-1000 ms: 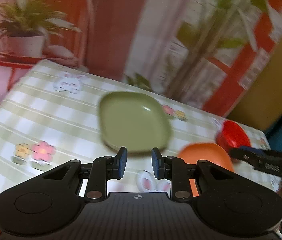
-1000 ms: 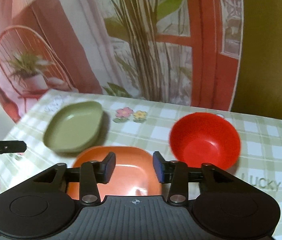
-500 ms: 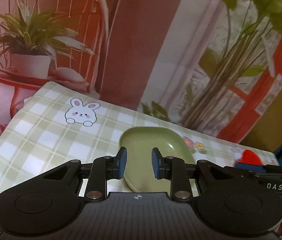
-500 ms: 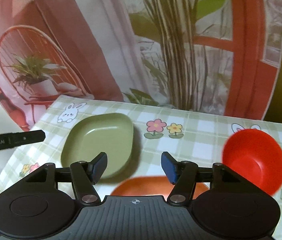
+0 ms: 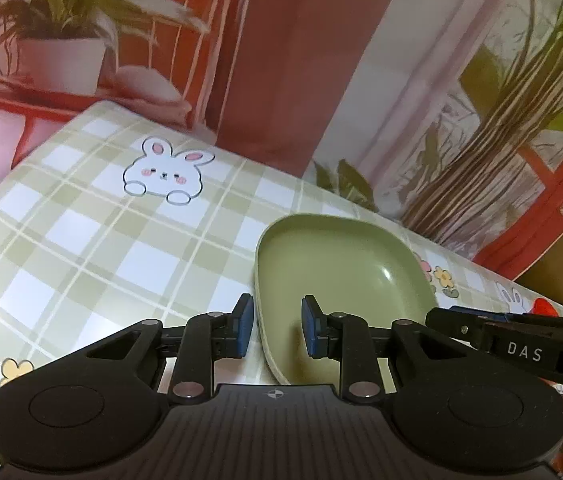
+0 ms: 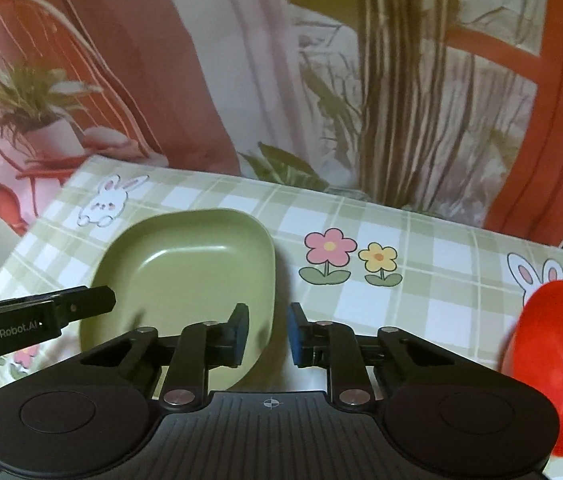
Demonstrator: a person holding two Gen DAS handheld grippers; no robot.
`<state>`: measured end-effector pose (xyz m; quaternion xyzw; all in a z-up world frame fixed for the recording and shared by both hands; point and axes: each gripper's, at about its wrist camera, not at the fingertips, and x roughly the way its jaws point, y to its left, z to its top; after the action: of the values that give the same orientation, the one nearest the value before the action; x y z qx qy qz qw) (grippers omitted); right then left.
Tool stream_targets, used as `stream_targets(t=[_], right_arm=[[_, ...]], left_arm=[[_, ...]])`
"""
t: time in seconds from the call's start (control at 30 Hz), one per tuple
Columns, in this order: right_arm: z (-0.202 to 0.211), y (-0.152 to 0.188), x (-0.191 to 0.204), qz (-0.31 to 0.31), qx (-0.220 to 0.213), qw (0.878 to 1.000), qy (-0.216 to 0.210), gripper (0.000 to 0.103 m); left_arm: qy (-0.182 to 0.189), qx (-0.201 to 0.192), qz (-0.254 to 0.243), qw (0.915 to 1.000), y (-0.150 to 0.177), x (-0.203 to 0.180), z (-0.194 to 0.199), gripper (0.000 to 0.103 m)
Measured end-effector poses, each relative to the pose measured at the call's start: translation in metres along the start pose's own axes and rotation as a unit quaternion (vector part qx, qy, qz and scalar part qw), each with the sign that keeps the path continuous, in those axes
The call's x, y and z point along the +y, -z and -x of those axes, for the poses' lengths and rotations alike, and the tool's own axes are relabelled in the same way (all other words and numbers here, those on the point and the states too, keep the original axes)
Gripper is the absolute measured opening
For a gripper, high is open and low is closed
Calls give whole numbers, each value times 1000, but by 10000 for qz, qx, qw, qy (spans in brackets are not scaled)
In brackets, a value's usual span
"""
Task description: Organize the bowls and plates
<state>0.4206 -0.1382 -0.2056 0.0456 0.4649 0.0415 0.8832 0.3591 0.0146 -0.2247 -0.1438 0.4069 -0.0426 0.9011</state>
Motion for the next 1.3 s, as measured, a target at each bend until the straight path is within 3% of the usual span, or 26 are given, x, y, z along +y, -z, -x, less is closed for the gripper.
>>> stream_targets(t=[0.13, 0.23, 0.63, 0.83, 1.13, 1.3], right_arm=[[-7, 1, 2, 44, 62, 10000, -36, 19], [-12, 1, 5, 63, 119, 9999, -82, 19], [-25, 1, 11, 151, 244, 9996, -30, 19], [-26, 2, 18, 222, 306, 9993, -45, 17], [-10, 6, 31, 215, 198, 9994, -173, 17], [9, 4, 38, 275, -31, 9994, -205, 17]], left_arm=[[-82, 39, 77, 9999, 4, 4, -7, 26], [-264, 21, 89, 9996, 7, 6, -9, 18], [-255, -118, 30, 9996, 11, 6, -11, 17], [-206, -137, 162, 9996, 15, 8, -8, 11], [-373, -119, 478, 9981, 20, 15, 8, 11], [-513, -259, 416, 9975, 22, 9, 26, 11]])
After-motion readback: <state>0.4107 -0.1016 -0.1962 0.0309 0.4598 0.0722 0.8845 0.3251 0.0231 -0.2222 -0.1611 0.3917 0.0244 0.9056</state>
